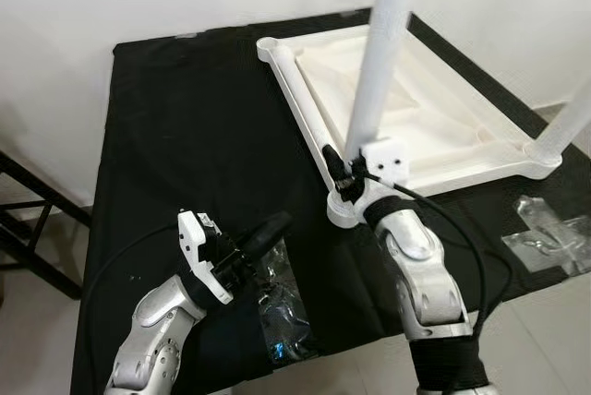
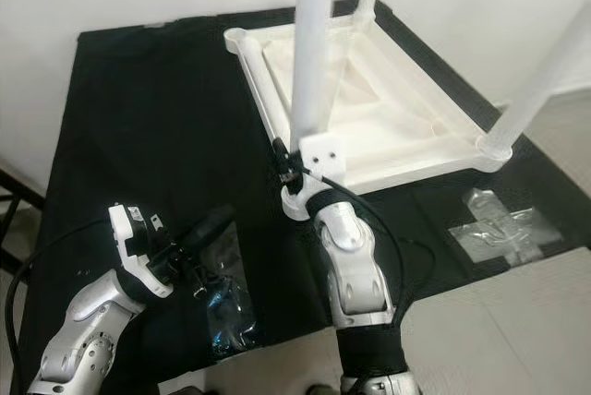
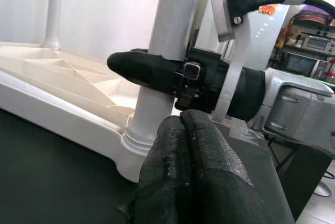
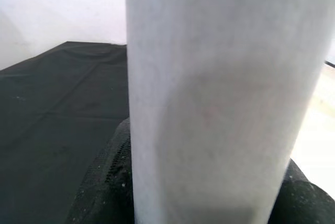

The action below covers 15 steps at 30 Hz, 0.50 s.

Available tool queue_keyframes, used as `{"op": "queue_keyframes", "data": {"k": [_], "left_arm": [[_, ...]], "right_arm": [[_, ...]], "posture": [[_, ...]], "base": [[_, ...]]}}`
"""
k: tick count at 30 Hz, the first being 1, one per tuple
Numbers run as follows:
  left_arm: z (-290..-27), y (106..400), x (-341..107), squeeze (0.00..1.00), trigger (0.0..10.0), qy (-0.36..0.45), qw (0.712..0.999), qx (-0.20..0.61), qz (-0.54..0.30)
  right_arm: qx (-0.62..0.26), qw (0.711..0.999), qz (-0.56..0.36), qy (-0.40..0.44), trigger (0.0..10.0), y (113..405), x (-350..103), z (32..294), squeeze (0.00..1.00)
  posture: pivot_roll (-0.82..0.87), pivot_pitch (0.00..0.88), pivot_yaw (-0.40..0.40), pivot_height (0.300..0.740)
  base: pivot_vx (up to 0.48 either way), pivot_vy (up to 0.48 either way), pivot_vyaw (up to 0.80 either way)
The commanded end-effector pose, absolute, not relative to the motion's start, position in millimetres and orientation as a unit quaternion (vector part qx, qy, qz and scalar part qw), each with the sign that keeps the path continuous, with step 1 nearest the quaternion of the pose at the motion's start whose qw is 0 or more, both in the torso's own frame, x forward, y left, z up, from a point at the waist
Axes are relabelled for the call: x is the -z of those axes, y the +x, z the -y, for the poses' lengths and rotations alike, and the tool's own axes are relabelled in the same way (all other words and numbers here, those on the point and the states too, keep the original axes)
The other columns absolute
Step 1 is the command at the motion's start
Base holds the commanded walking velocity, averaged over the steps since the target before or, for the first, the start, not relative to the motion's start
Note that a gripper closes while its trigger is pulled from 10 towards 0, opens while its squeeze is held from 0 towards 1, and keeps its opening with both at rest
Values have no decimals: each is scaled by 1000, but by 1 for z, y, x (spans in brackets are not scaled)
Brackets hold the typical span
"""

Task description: Building children table

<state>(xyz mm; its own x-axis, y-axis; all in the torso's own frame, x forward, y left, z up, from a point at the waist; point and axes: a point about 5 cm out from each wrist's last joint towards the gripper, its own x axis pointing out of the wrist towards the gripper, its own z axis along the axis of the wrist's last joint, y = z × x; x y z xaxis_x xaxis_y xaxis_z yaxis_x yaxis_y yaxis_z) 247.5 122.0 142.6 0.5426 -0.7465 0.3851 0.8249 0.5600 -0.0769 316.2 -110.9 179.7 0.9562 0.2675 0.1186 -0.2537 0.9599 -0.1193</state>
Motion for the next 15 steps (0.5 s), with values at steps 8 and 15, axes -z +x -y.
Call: {"op": "queue_keyframes", "data": {"k": [8,15], "left_arm": [[-122,246,-140,0,10000,-124,869,456,149],[-119,246,-139,0,10000,-126,868,457,149]], "right_arm": [[-100,989,-36,-98,10000,323,-153,130,851],[-292,954,48,-57,10000,345,-200,132,0]], "posture": [[22,166,-5,740],[17,151,-8,740]], "base": [[0,0,0],[0,0,0]]}}
